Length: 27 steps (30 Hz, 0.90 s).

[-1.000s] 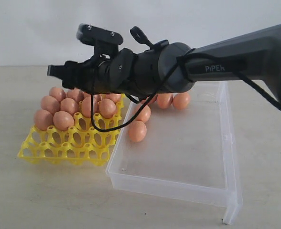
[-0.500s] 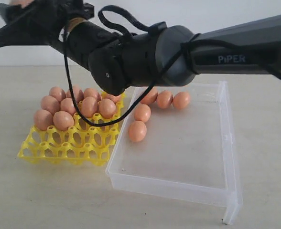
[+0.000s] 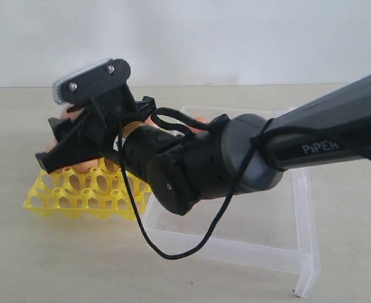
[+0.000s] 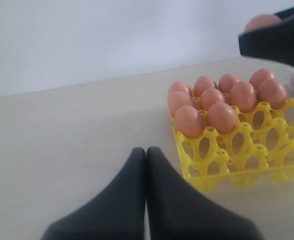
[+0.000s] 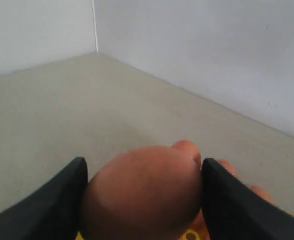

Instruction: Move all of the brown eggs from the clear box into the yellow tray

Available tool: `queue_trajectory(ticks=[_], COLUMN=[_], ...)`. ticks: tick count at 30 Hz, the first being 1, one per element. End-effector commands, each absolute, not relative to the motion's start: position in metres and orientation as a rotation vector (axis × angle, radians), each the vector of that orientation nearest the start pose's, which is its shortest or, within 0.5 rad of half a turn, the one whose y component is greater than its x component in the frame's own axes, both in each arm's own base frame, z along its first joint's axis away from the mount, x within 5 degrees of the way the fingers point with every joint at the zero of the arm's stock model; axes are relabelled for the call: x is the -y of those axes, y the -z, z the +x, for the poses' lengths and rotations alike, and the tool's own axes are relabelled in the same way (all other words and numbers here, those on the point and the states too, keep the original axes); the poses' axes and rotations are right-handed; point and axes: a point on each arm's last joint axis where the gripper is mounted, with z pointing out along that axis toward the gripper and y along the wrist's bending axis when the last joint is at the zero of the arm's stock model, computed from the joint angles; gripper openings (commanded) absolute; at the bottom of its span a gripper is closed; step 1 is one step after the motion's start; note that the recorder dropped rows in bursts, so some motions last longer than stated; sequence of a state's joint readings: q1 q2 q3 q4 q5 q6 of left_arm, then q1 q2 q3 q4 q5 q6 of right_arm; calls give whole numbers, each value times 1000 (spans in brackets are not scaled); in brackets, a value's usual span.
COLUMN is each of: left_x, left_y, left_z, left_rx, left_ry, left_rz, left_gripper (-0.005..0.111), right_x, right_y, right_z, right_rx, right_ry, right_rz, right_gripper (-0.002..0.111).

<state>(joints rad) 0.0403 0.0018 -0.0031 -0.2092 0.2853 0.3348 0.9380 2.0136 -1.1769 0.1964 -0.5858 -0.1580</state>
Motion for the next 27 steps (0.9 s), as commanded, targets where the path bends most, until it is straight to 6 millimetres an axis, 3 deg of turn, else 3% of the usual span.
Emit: queue_trajectory(ticks=[1,5,8,15,27], left_x=[3,3,3,3,3], left_y=[-188,-188,-188,-188,-188], left_z=[55,55,55,55,55], left_rx=[-1758,-1758,-1758,-1758,-1758], left_ry=[-63,-63,-63,-63,-63], left_rz=[117,117,117,117,117], left_gripper=[-4,-4,-4,-4,-4], right_x=[-342,-326,-316,-327,-327], right_y=[-186,-170,-169,-189,-189], right_z=[274,293,310,318,318], right_rx=[-1688,-1892,-1994,-1893,-1920], right_ry=[-521,-538,-479,-437,-470], right_rz=[-797,-729,-785,-898,-845], right_gripper=[0,0,0,0,0])
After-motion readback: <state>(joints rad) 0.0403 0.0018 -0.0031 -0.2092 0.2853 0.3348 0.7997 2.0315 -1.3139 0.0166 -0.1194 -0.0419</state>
